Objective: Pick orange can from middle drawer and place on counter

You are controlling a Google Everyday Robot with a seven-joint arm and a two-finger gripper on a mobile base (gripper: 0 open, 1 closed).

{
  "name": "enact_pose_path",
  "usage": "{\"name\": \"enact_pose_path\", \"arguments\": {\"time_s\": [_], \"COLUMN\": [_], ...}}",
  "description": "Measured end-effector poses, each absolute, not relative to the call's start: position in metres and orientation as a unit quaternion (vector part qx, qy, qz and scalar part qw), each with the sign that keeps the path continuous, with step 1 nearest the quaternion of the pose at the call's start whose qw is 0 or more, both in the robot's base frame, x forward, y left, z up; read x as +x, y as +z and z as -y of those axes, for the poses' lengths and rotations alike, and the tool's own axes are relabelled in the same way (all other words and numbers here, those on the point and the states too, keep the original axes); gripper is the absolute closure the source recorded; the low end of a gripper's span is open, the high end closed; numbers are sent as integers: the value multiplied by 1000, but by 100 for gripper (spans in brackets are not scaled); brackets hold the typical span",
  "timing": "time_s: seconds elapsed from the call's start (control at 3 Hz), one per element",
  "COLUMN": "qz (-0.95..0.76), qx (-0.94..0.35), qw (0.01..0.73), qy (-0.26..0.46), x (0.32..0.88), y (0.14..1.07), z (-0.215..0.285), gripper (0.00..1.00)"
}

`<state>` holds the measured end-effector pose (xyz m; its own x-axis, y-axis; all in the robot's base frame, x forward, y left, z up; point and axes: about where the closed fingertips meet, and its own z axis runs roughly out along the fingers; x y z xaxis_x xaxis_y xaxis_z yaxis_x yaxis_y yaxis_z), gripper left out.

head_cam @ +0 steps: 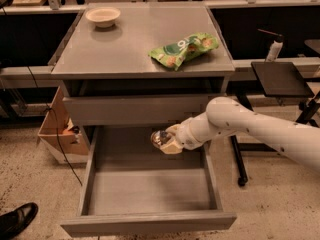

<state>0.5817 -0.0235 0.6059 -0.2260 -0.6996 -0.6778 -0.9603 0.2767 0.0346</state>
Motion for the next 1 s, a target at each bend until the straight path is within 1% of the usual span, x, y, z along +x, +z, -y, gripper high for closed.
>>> {"name": "enact_pose_path", "arguments": {"time_s": [0.33,0.67,1.0], "qz": [-731,-715,-697], "qx": [-570,-579,-589], "qw": [264,270,303], "qy": [268,285,276], "x": [551,534,539], "y": [663,703,766], "z": [53,66,87], "gripper": [100,100,100]}}
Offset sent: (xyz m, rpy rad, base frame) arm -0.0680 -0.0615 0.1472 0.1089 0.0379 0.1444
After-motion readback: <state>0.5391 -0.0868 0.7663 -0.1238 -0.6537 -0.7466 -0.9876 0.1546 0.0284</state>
